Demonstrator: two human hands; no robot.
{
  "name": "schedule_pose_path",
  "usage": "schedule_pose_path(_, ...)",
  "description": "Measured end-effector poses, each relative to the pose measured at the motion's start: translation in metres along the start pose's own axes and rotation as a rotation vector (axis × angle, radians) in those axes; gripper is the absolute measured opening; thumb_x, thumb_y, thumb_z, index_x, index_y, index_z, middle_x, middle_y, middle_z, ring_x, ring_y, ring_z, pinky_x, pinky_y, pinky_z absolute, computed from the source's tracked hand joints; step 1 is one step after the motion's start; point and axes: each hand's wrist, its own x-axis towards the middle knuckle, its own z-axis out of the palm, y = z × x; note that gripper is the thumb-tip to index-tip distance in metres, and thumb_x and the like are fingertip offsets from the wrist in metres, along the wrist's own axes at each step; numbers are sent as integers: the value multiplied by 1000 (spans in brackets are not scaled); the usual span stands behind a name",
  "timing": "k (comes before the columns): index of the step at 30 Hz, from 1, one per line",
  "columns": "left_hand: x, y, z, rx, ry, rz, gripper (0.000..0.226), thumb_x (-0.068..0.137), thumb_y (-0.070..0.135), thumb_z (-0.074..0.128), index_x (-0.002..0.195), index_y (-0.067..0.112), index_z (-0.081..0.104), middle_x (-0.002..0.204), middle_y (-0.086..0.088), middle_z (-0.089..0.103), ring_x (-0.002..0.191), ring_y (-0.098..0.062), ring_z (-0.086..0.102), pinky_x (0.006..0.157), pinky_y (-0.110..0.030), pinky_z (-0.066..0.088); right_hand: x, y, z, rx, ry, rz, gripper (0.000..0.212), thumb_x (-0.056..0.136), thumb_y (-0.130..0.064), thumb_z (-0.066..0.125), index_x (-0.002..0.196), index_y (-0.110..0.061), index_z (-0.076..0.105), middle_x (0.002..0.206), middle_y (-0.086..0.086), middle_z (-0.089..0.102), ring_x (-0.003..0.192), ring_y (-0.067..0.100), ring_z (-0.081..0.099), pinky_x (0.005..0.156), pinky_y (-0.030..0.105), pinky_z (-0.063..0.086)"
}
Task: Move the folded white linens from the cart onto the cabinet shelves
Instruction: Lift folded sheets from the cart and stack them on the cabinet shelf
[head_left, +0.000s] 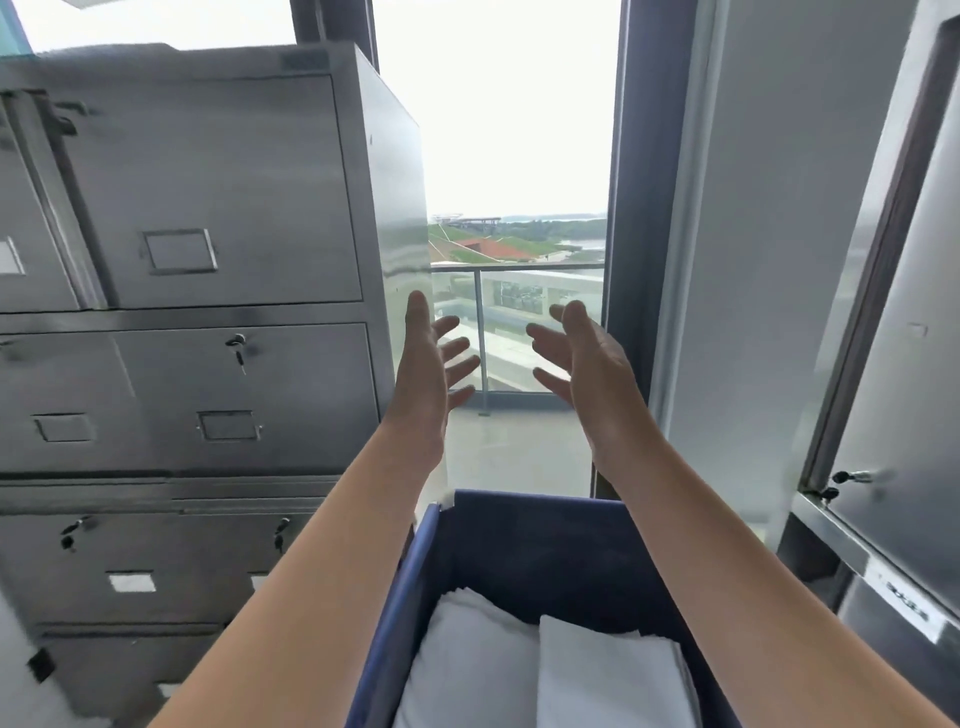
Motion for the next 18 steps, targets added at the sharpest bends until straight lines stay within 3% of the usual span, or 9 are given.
schedule_pose_path(5, 4, -1, -25, -23, -35, 0, 69, 97, 71, 17, 136, 28, 54, 128, 1, 58, 114, -19, 61, 104, -45, 44, -6, 5, 28, -40, 36, -2, 49, 103, -50, 35, 141, -22, 47, 139, 0, 57, 128, 14, 53, 112, 41, 42)
schedule_pose_path(9, 5, -10, -37, -84, -84, -46, 69, 98, 70, 16, 137, 26, 53, 135, -4, 56, 120, -23, 59, 109, -49, 41, -18, 17, 45, -68, 61, 40, 52, 103, -50, 35, 143, -20, 46, 138, -1, 58, 128, 13, 54, 111, 36, 42)
schedule_pose_path(14, -5, -22, -24, -117, -181, -84, 68, 99, 68, 16, 137, 25, 51, 143, -7, 53, 124, -25, 57, 112, -52, 38, -34, 17, 40, -156, 143, 29, 32, 103, -50, 33, 121, -33, 54, 122, -10, 60, 118, 7, 55, 106, 30, 42)
schedule_pose_path(18, -21, -20, 2, -136, -280, -100, 69, 98, 69, 18, 140, 25, 51, 144, -7, 52, 124, -25, 57, 112, -52, 37, -51, -1, 15, -181, 248, 22, 52, 104, -49, 33, 143, -18, 48, 131, -4, 62, 124, 10, 56, 109, 34, 43)
